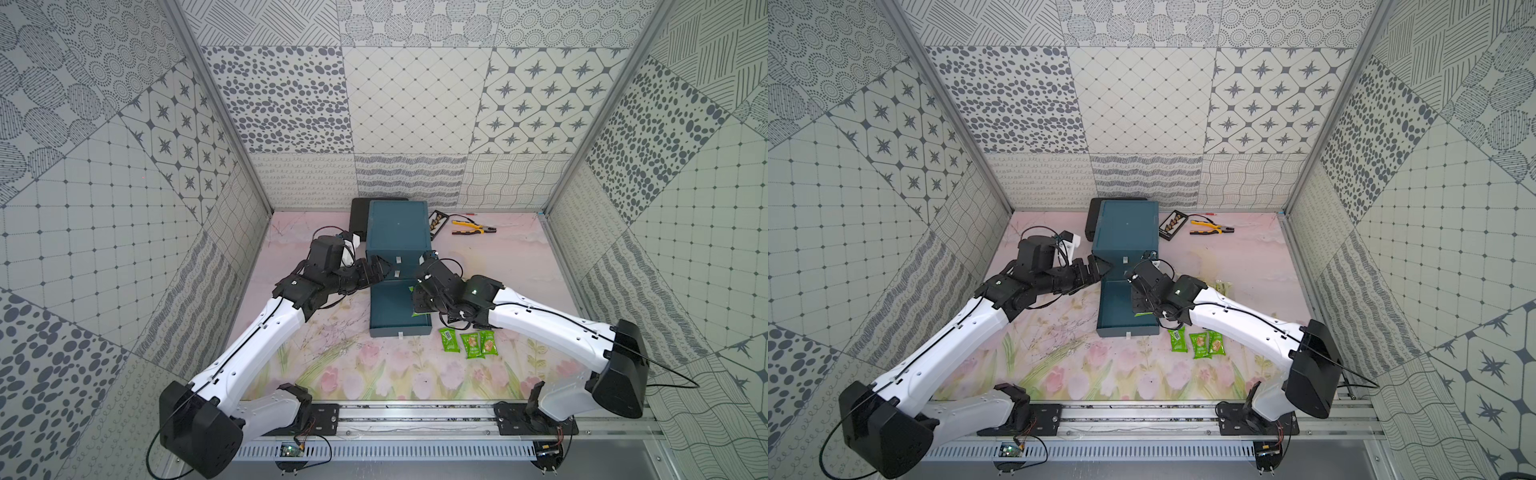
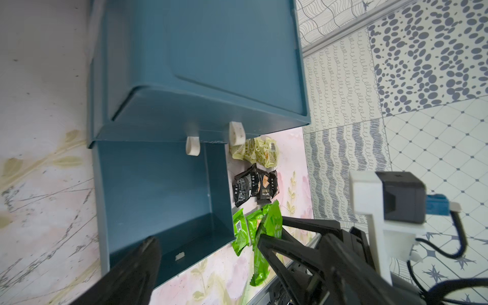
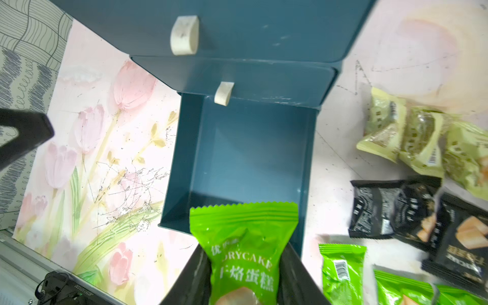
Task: Take the cookies out of the drawer
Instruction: Place the cookie at the center of the board.
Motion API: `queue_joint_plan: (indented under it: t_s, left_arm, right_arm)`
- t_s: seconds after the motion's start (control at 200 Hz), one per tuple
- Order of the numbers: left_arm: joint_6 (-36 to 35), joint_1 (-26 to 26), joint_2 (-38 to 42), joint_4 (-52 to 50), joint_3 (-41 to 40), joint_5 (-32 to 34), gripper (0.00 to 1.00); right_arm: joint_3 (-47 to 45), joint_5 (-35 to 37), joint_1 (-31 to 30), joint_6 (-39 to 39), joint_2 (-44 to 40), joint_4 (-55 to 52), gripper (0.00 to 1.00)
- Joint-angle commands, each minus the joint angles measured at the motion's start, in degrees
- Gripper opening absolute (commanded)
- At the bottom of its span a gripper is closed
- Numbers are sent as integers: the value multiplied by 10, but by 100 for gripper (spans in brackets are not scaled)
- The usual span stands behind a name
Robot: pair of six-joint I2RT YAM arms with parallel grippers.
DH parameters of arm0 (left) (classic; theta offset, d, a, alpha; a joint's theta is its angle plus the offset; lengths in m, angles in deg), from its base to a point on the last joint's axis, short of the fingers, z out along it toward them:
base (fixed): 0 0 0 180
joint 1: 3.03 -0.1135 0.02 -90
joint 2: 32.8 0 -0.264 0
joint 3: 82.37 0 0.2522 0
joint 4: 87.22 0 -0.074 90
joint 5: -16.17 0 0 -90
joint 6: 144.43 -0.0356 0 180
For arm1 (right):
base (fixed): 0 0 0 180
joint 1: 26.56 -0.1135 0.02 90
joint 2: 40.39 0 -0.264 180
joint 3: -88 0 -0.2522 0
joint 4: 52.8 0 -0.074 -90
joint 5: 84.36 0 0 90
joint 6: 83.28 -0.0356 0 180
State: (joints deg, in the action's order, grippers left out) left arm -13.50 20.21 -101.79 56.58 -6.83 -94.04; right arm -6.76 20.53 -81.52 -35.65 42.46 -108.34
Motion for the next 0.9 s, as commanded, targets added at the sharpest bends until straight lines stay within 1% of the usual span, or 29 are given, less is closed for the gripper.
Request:
queue_joint_plan:
  t_s: [0.0,0.205,0.335,0.625,0.715,0.765,0.896]
  left_arm:
    - [3,35,-40,28,46,8,98]
    - [22,66,-76,18,79,20,98]
    - [22,77,-93,7,99,24,97]
    - [15,85,-107,-17,128,39,97]
    - [14,86,-107,-23,133,44,97]
    - [13,85,-109,-25,136,46,98]
    - [2,87,-118,-29,158,53,98]
  right_arm:
    - [-27,16,7,-20,-54,-58,31]
    - [-108,14,60,-25,-156,-131,32]
    - [-156,-13,125,1,-178,-145,32]
    - [-235,-22,239,46,-186,-136,32]
    - [-253,-13,261,49,-183,-136,32]
    - [-258,-20,273,50,-178,-128,32]
    - [-265,-19,298,41,-146,-121,32]
